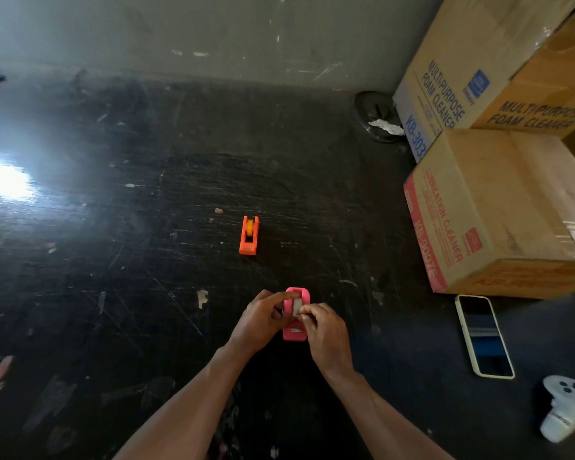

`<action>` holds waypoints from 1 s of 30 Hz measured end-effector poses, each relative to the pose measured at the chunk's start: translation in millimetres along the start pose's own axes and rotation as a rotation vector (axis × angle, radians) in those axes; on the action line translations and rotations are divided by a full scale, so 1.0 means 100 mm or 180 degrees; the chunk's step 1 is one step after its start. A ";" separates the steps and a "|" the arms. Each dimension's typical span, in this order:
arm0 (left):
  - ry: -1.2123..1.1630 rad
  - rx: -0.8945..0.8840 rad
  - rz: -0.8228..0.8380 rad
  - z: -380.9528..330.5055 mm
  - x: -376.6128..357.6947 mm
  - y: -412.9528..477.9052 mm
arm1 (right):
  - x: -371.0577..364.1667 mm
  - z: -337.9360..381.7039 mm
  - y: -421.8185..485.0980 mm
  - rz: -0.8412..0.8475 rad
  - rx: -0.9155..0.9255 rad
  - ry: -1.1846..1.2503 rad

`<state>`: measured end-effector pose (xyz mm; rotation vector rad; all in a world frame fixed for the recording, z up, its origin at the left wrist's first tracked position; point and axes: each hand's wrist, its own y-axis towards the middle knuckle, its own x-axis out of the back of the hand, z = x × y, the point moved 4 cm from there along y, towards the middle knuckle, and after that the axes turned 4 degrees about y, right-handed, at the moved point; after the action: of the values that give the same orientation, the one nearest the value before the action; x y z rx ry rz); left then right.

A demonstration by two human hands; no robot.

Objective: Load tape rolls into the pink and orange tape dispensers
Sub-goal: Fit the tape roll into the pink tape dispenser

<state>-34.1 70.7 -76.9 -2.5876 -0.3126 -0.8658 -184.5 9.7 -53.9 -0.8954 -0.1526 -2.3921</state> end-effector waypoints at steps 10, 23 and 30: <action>-0.0125 0.0090 -0.0055 0.01 -0.02 0.01 | 0.02 0.03 -0.03 -0.0019 0.0021 0.0077; -0.0023 -0.0042 -0.0088 -0.01 -0.01 -0.01 | 0.03 0.01 -0.11 -0.0055 0.0053 -0.0025; 0.0008 -0.0088 -0.0077 -0.05 -0.01 -0.04 | 0.03 -0.05 -0.16 -0.0122 -0.0057 0.0080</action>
<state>-38.8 71.7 -72.7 -2.6131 -0.3341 -0.8878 -197.8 20.5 -54.6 -0.8775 -0.1400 -2.4427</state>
